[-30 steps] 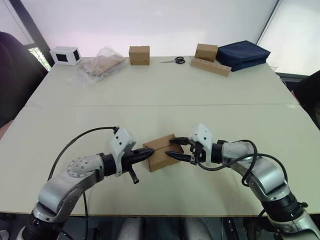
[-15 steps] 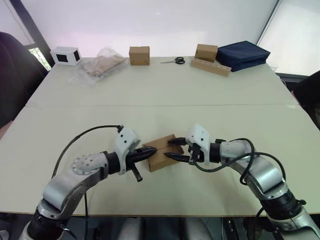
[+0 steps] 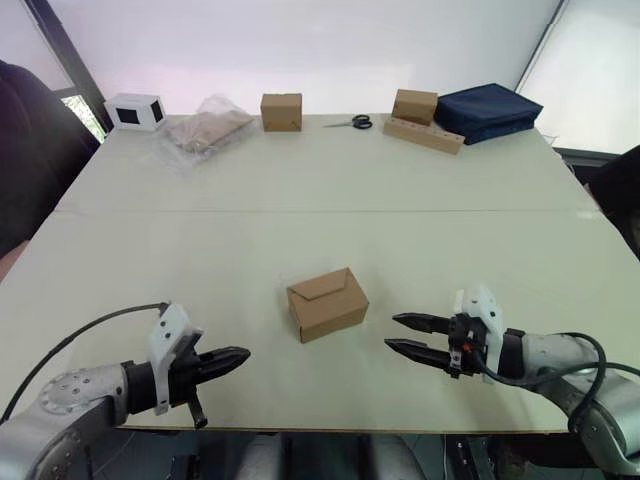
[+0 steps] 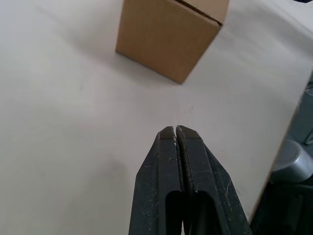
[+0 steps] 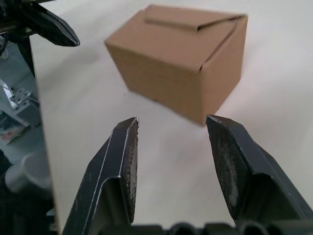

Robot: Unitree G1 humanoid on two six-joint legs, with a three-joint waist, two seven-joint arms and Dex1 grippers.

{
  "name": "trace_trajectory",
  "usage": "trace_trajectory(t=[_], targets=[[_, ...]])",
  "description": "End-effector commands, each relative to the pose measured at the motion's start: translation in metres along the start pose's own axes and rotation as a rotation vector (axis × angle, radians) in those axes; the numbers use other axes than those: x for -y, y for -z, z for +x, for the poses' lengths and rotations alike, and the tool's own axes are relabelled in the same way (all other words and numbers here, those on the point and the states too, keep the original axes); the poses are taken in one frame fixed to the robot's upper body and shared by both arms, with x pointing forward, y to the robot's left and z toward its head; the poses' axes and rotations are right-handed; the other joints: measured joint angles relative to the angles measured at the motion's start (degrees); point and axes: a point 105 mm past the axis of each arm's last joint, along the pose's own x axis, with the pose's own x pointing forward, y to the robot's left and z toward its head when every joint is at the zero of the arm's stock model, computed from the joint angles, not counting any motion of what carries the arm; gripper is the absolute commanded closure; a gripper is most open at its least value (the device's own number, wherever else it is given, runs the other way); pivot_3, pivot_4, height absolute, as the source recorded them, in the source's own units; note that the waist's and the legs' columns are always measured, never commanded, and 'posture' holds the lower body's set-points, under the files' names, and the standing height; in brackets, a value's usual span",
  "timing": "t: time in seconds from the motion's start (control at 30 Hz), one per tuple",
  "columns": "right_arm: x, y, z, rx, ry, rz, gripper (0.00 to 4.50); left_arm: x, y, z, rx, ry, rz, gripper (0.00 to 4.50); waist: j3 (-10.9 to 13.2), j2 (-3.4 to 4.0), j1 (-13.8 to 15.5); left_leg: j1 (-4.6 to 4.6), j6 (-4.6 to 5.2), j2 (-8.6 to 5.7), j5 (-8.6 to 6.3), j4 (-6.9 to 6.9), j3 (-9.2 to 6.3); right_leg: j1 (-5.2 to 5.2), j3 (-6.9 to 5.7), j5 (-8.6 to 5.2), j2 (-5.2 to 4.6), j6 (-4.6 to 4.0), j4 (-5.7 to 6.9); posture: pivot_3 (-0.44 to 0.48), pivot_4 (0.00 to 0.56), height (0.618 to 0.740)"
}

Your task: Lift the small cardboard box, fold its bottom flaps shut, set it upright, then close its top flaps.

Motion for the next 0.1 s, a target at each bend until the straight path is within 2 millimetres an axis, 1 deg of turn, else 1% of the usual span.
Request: trace_trajectory(t=[0.03, 0.1], targets=[[-0.0045, -0.0043, -0.0053, -0.017, -0.016, -0.024, 2.29, 0.0083, -0.0024, 0.0009, 0.032, 0.018, 0.018, 4.5, 0.0, 0.0, -0.01, 0.0, 0.0, 0.0, 0.0, 0.0, 0.01, -0.01, 0.02, 0.0, 0.0, 0.0, -0.01, 0.0, 0.15, 0.74], [-0.0033, -0.0021, -0.0063, -0.033, -0.016, -0.026, 2.29, 0.0093, -0.0021, 0.0016, 0.041, 0.023, -0.003, 4.5, 0.0, -0.01, -0.01, -0.02, 0.0, 0.0, 0.0, 0.0, 0.0, -0.01, 0.01, 0.0, 0.0, 0.0, -0.03, 0.0, 0.15, 0.74]])
